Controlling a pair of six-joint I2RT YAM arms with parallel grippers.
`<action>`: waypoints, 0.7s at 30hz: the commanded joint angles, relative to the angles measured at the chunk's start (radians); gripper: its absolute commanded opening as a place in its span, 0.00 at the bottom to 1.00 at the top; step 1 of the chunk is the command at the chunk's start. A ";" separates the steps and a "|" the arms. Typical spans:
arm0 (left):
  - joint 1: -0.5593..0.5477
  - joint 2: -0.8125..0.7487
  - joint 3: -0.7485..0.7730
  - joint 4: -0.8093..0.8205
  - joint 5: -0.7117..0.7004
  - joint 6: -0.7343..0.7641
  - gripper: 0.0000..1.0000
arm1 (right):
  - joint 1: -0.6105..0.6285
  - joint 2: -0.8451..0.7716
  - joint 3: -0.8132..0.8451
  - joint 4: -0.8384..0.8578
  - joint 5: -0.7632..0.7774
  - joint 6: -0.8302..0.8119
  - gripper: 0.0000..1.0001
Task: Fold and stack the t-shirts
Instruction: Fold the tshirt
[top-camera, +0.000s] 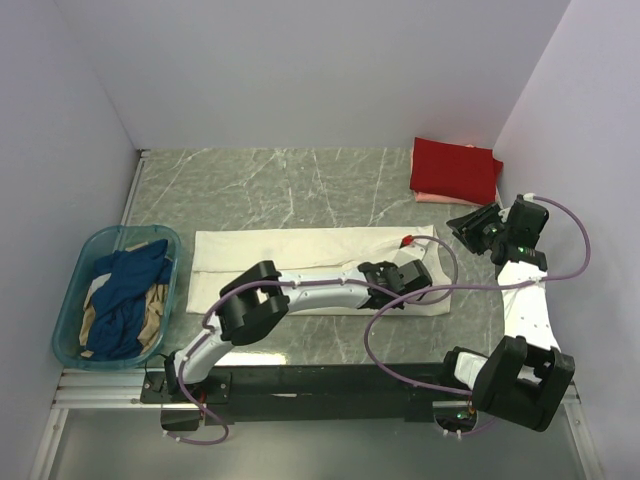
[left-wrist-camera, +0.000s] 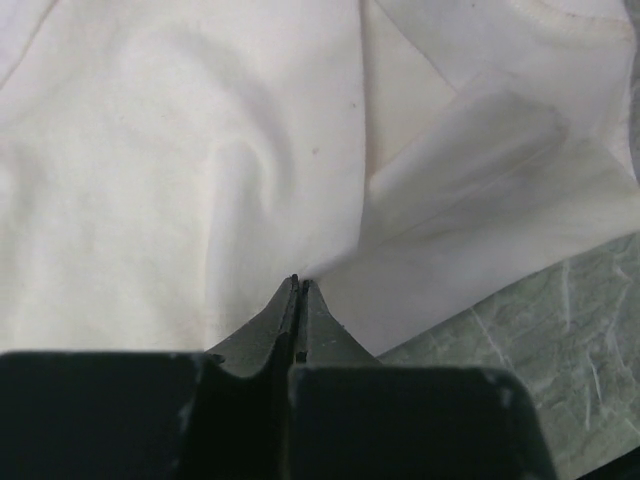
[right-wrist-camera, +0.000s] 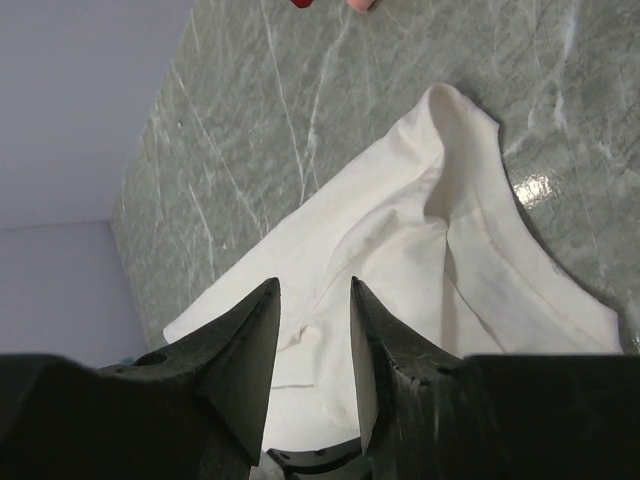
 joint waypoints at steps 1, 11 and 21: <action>0.008 -0.111 -0.034 0.029 -0.023 -0.020 0.02 | -0.005 0.006 -0.004 0.031 0.003 -0.013 0.41; 0.025 -0.201 -0.149 0.051 -0.019 -0.050 0.01 | -0.005 0.014 -0.012 0.037 0.006 -0.013 0.41; 0.034 -0.241 -0.244 0.071 -0.005 -0.083 0.01 | -0.004 0.023 -0.019 0.039 0.020 -0.021 0.41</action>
